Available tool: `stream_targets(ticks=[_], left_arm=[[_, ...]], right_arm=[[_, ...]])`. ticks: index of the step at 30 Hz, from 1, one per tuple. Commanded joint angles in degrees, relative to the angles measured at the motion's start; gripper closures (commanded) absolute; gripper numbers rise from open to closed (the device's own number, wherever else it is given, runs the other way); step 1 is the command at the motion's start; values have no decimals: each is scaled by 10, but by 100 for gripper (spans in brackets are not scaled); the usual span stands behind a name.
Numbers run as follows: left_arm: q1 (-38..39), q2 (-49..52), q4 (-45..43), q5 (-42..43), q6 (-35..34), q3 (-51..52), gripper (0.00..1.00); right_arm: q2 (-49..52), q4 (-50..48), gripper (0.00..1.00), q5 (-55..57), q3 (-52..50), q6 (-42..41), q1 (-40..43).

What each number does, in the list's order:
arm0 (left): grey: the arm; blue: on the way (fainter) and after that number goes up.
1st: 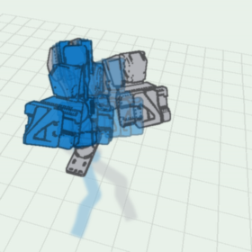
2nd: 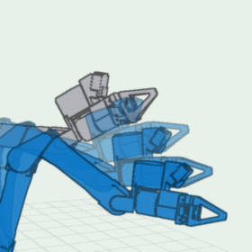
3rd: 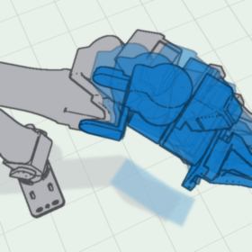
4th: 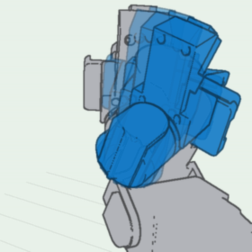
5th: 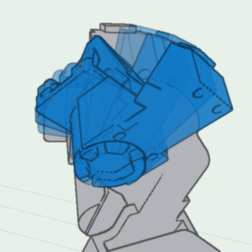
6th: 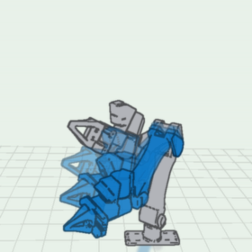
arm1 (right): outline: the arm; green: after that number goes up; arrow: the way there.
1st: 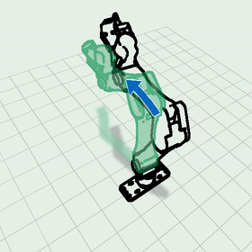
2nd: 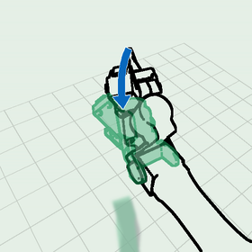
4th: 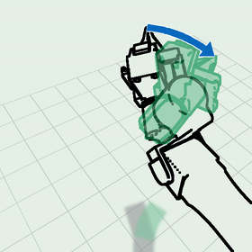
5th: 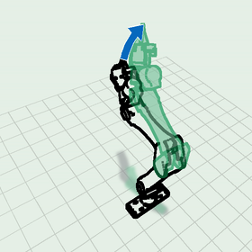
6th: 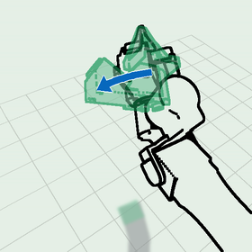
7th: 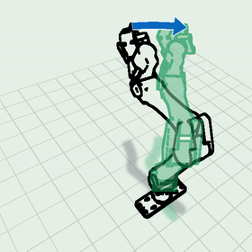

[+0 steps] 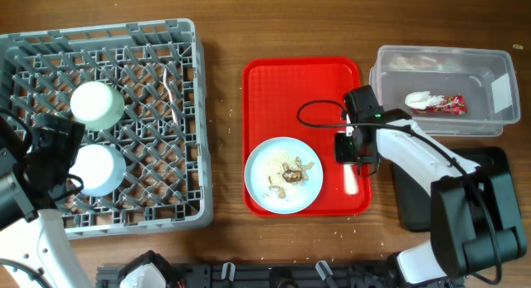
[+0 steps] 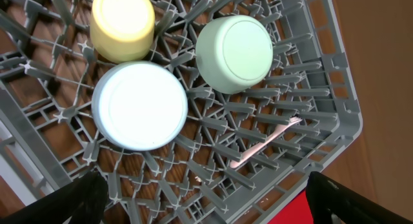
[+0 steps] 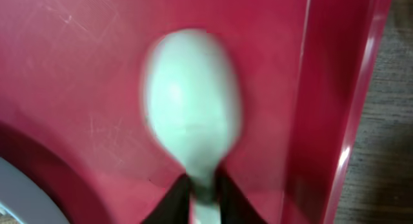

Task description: Sort waste into correct bins and load items into the dishwasher rack

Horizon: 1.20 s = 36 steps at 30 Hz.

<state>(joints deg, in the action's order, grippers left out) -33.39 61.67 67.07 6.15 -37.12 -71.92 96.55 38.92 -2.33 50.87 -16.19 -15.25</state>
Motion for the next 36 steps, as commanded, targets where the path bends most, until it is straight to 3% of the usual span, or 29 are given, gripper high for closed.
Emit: stream_targets(ticks=[1,5,12,15,18,21,24,31,36], left_arm=[[-3,0,-1,9,7,-1,0],[-3,0,-1,9,7,-1,0],[-3,0,-1,9,7,-1,0],[-3,0,-1,9,7,-1,0],[-3,0,-1,9,7,-1,0],[-3,0,-1,9,7,-1,0],[-3,0,-1,9,7,-1,0],[-3,0,-1,9,7,-1,0],[-3,0,-1,9,7,-1,0]], right_arm=[[30,26,87,33,5,-5,-3],[30,46,95,38,34,-5,-3],[30,140,96,23,151,-7,-3],[29,182,96,-34,227,-2,-3],[29,184,96,-160,294,11,-3],[29,131,96,-295,317,-3,-8],[30,47,96,-358,317,-67,-34],[38,-200,96,-358,317,-248,-175],[97,-325,96,-280,317,-334,-259]])
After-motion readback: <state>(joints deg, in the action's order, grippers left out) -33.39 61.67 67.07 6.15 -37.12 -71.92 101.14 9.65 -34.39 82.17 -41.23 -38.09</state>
